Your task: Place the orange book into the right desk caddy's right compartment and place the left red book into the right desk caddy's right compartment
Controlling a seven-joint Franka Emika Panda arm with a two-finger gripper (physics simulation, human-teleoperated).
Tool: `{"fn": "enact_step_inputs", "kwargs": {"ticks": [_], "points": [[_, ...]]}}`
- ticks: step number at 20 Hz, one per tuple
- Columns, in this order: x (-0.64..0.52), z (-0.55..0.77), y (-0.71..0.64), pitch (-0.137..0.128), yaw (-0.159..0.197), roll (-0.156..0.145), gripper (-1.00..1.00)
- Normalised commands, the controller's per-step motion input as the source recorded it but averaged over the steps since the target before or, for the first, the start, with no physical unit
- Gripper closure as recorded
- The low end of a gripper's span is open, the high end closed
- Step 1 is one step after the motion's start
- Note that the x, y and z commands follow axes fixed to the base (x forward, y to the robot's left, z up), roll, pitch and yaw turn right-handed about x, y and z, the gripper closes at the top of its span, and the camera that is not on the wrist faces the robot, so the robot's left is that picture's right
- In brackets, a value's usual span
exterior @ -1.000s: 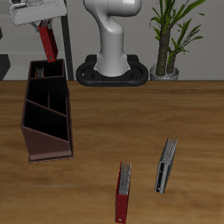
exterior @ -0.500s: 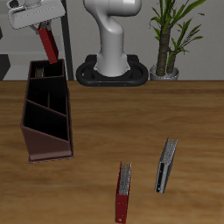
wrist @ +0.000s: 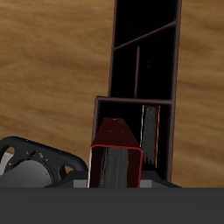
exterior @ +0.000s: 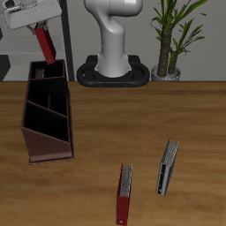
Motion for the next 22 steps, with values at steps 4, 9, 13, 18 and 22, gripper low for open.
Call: {"fn": "enact_step_inputs", "kwargs": {"ticks": [4,9,13,18,22], "points": [[0.05,-0.06,-0.02,-0.002,0.002,-0.002,1.00],[0.11,-0.16,0.00,0.026,0.001,-0.008,1.00],[0.03,-0.10,0.04,0.001,-0.003,-0.007,1.00],[0.06,-0.19,-0.04,0.015,-0.019,-0.018,1.00],[0.02,-0.20,0.02,0.020,-0.008,0.001,1.00]]}}
